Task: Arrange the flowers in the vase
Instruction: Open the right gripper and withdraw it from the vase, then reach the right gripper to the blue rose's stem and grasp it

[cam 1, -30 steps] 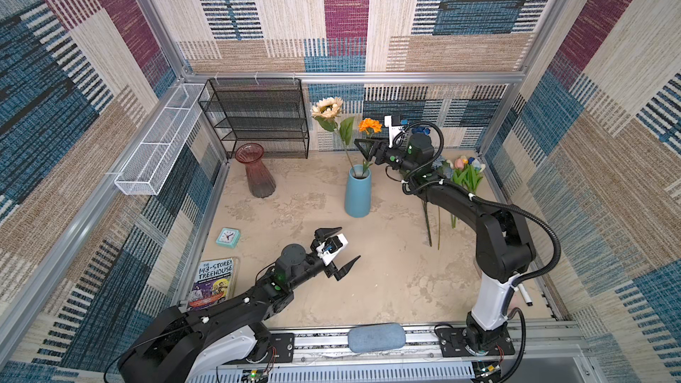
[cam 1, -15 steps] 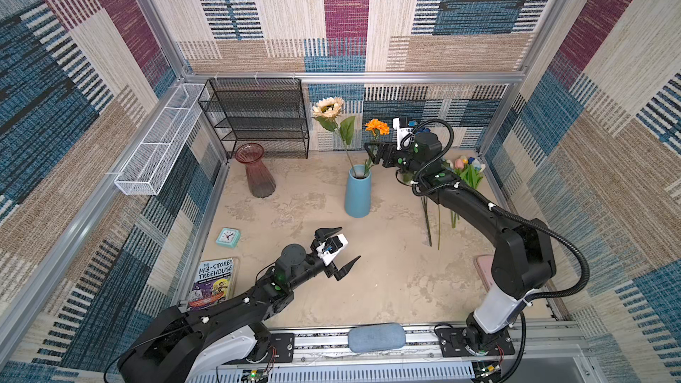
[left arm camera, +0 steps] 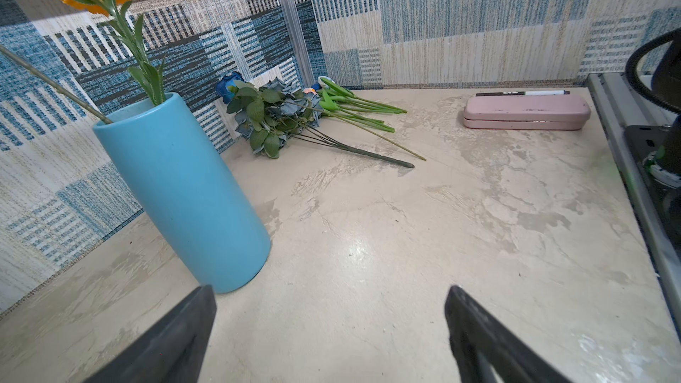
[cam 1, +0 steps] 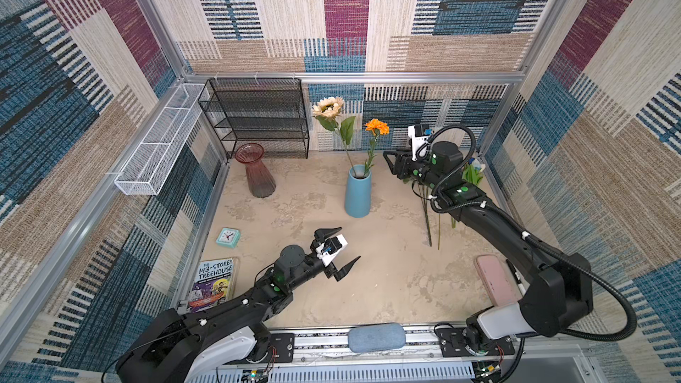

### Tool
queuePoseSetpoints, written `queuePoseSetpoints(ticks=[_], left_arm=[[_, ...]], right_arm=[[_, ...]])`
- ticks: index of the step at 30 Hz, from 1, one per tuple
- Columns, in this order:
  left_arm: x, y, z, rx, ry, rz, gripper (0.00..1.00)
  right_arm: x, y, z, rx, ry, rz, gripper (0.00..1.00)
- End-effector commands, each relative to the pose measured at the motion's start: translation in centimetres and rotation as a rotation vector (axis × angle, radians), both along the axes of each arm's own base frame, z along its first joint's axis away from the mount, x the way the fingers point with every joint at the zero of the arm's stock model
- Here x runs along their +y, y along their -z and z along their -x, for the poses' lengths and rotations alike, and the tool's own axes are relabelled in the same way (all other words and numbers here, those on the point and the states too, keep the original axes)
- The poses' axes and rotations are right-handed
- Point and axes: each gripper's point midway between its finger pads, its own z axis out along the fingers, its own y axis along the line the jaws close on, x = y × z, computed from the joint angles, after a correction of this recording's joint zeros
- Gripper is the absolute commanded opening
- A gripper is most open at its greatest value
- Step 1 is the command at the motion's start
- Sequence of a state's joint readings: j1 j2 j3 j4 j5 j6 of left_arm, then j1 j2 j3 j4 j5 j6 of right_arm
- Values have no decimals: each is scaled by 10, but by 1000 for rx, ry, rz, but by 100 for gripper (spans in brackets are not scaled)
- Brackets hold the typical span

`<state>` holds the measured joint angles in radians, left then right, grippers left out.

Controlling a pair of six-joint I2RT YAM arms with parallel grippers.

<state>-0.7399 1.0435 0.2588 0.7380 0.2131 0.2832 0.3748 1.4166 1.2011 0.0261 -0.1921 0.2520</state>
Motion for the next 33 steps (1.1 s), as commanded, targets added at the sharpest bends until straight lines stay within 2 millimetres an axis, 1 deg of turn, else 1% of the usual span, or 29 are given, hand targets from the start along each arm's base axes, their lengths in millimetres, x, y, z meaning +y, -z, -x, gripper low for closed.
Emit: queuePoseSetpoints(ticks=[1,2,3,5,6,7,10,13,14,16,19,22,26,29,33], left_arm=[[-1,-7,-2,-24,0,21,100],[-1,-7,-2,-24,0,21,100],[-1,-7,-1,-21,4,23,100],[-2,-8,1,-15,12,27,100],[-3,-7,1,-11,16,27,100],[-3,-7,1,-11,18,28,100],[-6,-5,-2,-11,19,28,100],[-11,-3,-2,7,39,27,100],[-13,-3,-1,12,47,26,100],[-13,-2,-1,15,49,28,100],[-11,-4,-1,7,39,28,100],[-10,-3,0,9,40,24,100],[-10,-3,0,10,39,22,100],[-10,-3,0,11,40,23,100],[-11,-2,-2,13,40,18,100]], right_arm=[[-43,7,-3,-10,131,31,45],[-59,16,-6,17,162,31,43],[-75,27,-8,51,190,28,38],[-104,51,-13,92,261,48,35],[-124,71,-16,135,319,69,34],[-138,87,-19,170,345,80,32],[-166,127,-22,251,407,94,29],[-185,155,-27,318,436,86,29],[-191,164,-29,333,457,101,32],[-198,177,-36,364,478,128,36],[-204,196,-47,403,478,160,37],[-204,213,-57,448,454,179,36],[-200,231,-67,481,411,205,37],[-194,237,-72,492,375,202,37],[-192,248,-77,510,352,205,36]])
